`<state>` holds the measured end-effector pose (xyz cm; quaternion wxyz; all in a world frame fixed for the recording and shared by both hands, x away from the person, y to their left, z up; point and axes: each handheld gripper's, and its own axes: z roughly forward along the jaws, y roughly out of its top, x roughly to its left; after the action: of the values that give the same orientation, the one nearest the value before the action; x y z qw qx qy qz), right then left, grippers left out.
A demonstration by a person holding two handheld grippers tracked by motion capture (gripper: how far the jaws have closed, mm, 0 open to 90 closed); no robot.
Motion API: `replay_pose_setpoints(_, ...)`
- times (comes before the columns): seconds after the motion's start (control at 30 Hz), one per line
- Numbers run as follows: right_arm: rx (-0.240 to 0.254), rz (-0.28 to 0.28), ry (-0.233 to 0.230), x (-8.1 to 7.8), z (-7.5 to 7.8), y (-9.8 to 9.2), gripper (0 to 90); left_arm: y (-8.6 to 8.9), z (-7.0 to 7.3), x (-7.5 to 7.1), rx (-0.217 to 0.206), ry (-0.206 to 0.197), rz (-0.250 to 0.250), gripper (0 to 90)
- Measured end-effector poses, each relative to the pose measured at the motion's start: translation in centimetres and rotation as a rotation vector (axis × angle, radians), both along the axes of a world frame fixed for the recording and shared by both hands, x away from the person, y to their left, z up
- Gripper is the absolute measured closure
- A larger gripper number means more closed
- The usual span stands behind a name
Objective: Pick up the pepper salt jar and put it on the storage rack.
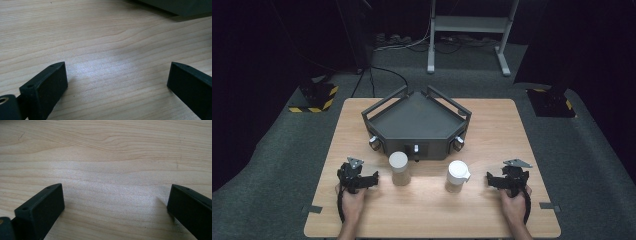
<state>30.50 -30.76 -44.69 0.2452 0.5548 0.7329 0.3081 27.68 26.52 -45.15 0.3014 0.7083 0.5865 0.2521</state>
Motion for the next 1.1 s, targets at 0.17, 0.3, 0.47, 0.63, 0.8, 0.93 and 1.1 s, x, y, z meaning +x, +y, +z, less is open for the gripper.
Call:
replay_pose_setpoints(0.17,0.000,0.000,0.000,0.00,0.00,0.01,0.1,0.03,-0.02,-0.08,0.001,-0.003,-0.005,4.0)
replay_pose_setpoints(0.3,0.000,0.000,0.000,-0.01,0.00,0.01,0.1,0.07,-0.02,-0.08,-0.001,-0.003,-0.008,4.5)
replay_pose_setpoints(0.47,0.000,-0.001,0.000,0.00,0.01,0.01,0.1,0.12,0.00,-0.03,-0.001,-0.001,-0.014,4.1)
replay_pose_setpoints(0.63,0.001,-0.001,0.000,0.00,0.00,0.01,0.1,0.08,0.02,-0.02,0.000,0.000,-0.012,4.0)
replay_pose_setpoints(0.8,0.001,-0.001,0.000,0.00,0.01,0.01,0.1,0.40,0.22,0.28,-0.004,0.015,-0.031,2.2)
replay_pose_setpoints(0.93,0.000,-0.001,0.000,0.00,0.01,0.00,0.1,0.49,0.63,0.51,0.003,0.038,-0.044,1.1)
replay_pose_setpoints(1.1,0.000,-0.001,0.000,0.00,0.01,0.00,0.2,0.96,0.77,0.23,-0.019,0.045,-0.054,0.5)
